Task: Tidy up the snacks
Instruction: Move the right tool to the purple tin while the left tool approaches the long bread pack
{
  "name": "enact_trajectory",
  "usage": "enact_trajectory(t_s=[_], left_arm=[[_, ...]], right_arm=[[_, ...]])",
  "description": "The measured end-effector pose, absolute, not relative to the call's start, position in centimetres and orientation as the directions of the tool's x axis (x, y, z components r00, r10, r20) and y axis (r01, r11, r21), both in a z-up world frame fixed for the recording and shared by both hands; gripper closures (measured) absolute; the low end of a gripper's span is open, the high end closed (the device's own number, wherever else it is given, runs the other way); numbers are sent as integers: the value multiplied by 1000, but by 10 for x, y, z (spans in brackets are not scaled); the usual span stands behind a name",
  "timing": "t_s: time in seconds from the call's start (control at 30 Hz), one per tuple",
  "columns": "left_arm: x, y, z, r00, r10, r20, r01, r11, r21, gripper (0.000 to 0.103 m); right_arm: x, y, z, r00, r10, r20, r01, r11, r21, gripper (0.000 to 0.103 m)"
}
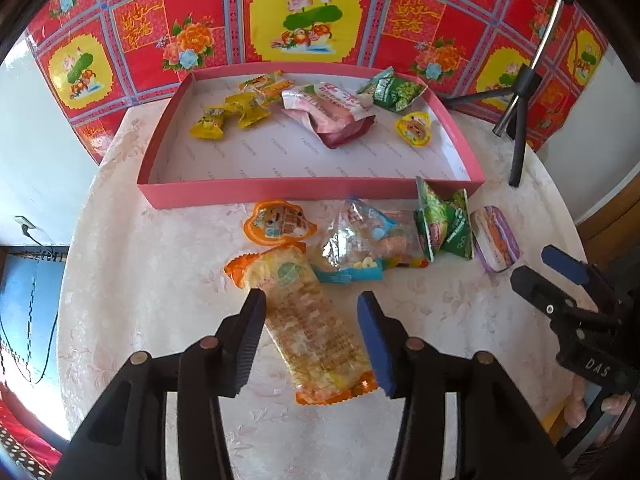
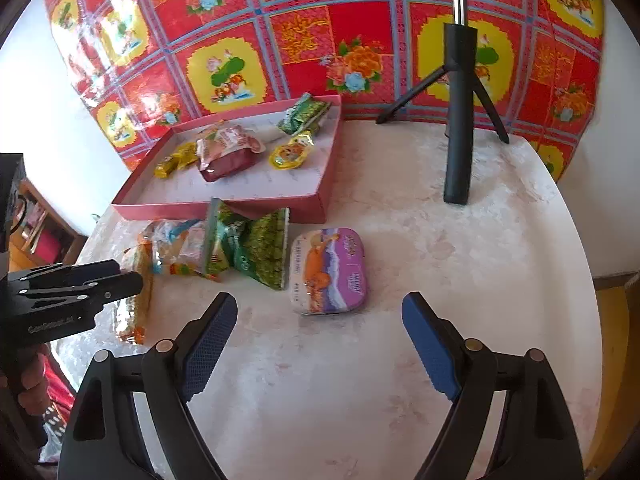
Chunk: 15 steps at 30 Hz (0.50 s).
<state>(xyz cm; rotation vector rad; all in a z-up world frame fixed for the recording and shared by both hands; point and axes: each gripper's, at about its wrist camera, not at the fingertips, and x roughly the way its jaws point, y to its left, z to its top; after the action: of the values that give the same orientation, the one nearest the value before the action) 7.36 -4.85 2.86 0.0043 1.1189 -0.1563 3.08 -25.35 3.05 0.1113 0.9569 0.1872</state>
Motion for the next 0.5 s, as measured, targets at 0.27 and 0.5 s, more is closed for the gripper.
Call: enact_trajectory(t_s=[0.27, 0.5], left_arm=[[68, -41, 32, 431, -110, -896, 88, 993, -80, 53], [67, -38, 23, 395, -119, -911, 41, 993, -112, 53]], right_arm=[[44, -248, 22, 559, 199, -805, -127, 980, 154, 16], [56, -241, 9, 548, 162, -821, -120, 986, 115, 16]])
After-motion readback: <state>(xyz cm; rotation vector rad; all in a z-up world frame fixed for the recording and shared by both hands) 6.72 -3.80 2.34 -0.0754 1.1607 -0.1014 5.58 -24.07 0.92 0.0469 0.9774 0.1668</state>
